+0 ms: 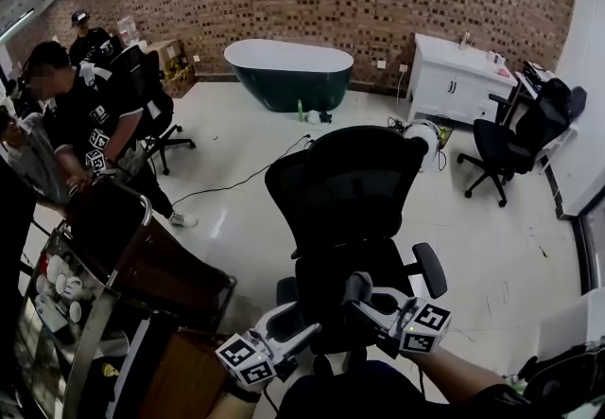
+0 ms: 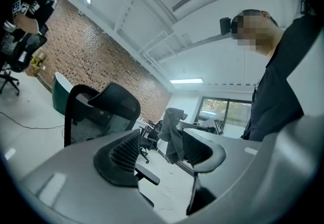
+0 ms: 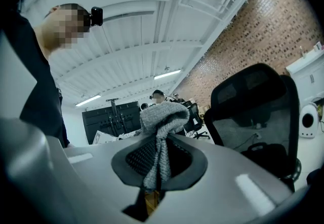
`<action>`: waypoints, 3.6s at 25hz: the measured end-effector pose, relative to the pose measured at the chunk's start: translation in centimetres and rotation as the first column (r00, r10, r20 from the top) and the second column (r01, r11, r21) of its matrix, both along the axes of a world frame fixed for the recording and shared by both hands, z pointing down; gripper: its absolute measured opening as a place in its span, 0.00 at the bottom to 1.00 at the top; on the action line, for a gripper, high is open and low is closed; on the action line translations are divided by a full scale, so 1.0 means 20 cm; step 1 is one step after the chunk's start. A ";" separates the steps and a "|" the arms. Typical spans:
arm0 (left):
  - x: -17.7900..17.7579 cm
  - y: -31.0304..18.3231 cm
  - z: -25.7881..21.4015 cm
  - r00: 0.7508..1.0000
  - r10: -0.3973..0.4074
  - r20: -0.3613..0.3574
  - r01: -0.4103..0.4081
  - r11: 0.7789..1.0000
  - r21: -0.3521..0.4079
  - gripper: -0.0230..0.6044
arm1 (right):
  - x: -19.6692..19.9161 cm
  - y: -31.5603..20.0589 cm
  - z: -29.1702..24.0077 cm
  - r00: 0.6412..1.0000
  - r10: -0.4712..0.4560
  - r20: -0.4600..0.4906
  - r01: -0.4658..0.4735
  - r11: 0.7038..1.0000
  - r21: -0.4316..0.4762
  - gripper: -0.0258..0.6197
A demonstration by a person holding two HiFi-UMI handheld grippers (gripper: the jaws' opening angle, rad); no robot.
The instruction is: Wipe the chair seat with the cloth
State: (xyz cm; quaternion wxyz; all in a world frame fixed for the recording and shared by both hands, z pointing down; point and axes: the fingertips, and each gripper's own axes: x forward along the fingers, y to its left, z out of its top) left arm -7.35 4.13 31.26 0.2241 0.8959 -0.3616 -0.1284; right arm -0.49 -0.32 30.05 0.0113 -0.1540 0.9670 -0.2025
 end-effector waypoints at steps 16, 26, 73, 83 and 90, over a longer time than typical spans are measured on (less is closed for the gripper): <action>-0.05 -0.38 0.87 0.995 -0.100 0.024 0.103 0.957 -0.270 0.51 | -0.36 -0.48 1.33 0.878 -0.269 -0.396 0.239 0.963 -0.124 0.08; -0.10 -0.65 1.33 0.981 -0.191 -0.028 0.174 0.936 -0.306 0.54 | -0.74 -0.76 2.33 0.687 -0.387 -0.615 0.332 0.920 -0.208 0.08; 0.08 -0.74 1.54 0.990 -0.140 -0.030 0.120 0.928 -0.353 0.53 | -0.43 -0.84 2.96 0.500 -0.321 -0.804 0.323 0.931 -0.170 0.08; 0.06 -0.68 1.57 0.988 -0.151 -0.026 0.132 0.923 -0.361 0.53 | -0.30 -0.73 3.15 0.381 -0.344 -0.858 0.358 0.911 -0.206 0.08; 0.15 -0.67 1.54 0.994 -0.107 -0.037 0.087 0.931 -0.356 0.53 | 0.62 -1.05 3.18 0.272 -0.210 -0.939 0.136 0.975 -0.178 0.08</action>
